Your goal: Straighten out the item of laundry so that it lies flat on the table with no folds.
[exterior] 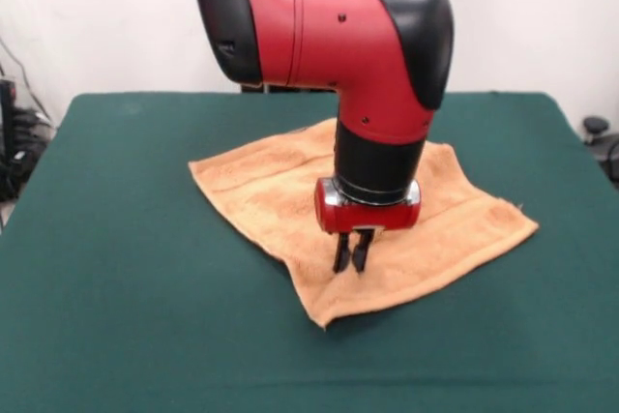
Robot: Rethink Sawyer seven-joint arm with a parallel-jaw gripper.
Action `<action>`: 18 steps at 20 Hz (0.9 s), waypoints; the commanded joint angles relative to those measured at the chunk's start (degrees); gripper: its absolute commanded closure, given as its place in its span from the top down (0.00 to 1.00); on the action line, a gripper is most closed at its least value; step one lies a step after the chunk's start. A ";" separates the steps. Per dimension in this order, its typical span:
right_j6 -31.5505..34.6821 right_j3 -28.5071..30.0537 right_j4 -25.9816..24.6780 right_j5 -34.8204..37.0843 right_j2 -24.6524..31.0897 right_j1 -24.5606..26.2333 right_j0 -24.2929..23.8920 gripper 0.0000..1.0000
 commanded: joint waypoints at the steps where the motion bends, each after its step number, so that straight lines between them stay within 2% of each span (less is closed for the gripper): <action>1: 9.36 4.85 -1.45 -13.64 2.85 1.72 2.45 0.00; 9: 8.91 2.98 1.86 -5.25 1.23 4.06 2.91 0.00; 14: 8.45 1.73 2.17 -3.80 0.48 5.40 3.31 0.00; 15: 7.85 1.80 2.02 -4.62 0.78 5.42 3.10 1.00; 18: 6.47 1.17 2.14 -2.84 1.45 5.64 2.72 1.00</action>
